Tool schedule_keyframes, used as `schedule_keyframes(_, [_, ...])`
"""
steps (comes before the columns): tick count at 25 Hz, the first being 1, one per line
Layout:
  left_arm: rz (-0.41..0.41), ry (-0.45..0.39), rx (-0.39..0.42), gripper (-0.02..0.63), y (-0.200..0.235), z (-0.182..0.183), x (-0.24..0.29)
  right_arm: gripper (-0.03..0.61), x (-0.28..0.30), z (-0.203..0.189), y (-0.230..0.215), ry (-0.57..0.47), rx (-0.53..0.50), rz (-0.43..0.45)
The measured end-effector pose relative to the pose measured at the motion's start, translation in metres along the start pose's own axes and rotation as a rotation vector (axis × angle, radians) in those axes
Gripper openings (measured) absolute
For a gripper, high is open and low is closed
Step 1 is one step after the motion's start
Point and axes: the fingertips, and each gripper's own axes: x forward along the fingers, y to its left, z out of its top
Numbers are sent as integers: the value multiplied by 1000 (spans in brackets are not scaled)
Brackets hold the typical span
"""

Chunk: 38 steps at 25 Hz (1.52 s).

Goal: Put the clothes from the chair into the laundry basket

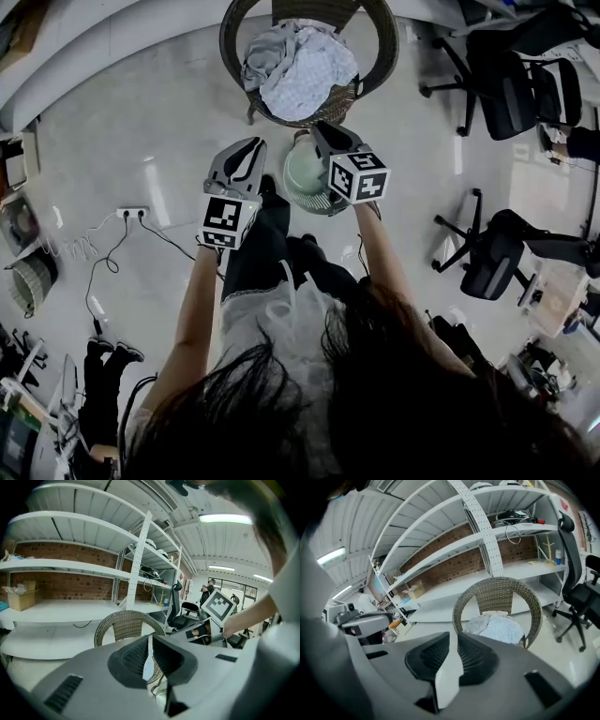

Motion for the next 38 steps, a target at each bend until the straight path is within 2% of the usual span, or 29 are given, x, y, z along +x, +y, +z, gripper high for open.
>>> schedule_keyframes(6, [-23, 27, -13, 23, 31, -28, 34, 43, 65, -24, -39, 109, 1, -38])
schedule_keyframes(14, [-60, 76, 6, 23, 57, -72, 77, 46, 137, -58, -93, 199, 46, -77])
schedule_keyframes(15, [-65, 84, 7, 23, 59, -78, 82, 71, 146, -65, -99, 215, 60, -77])
schedule_keyframes(16, [-70, 91, 7, 23, 62, -84, 87, 163, 155, -72, -105, 229, 78, -74])
schedule_keyframes(17, [-74, 98, 7, 23, 64, -89, 91, 222, 163, -78, -110, 240, 100, -73])
schedule_keyframes(22, [-77, 110, -19, 23, 77, -112, 113, 283, 203, -98, -136, 257, 216, -90])
schedule_keyframes(25, [-58, 104, -13, 23, 85, -120, 122, 302, 225, -106, -143, 286, 170, -115])
schedule_keyframes(28, [-38, 107, 0, 23, 90, -128, 125, 314, 250, -120, -146, 348, 52, -142])
schedule_keyframes(31, [-35, 126, -20, 23, 92, -138, 123, 316, 270, -142, -157, 440, -57, -183])
schedule_keyframes(38, [-19, 162, -56, 23, 98, -162, 111, 314, 289, -161, -178, 481, -13, -242])
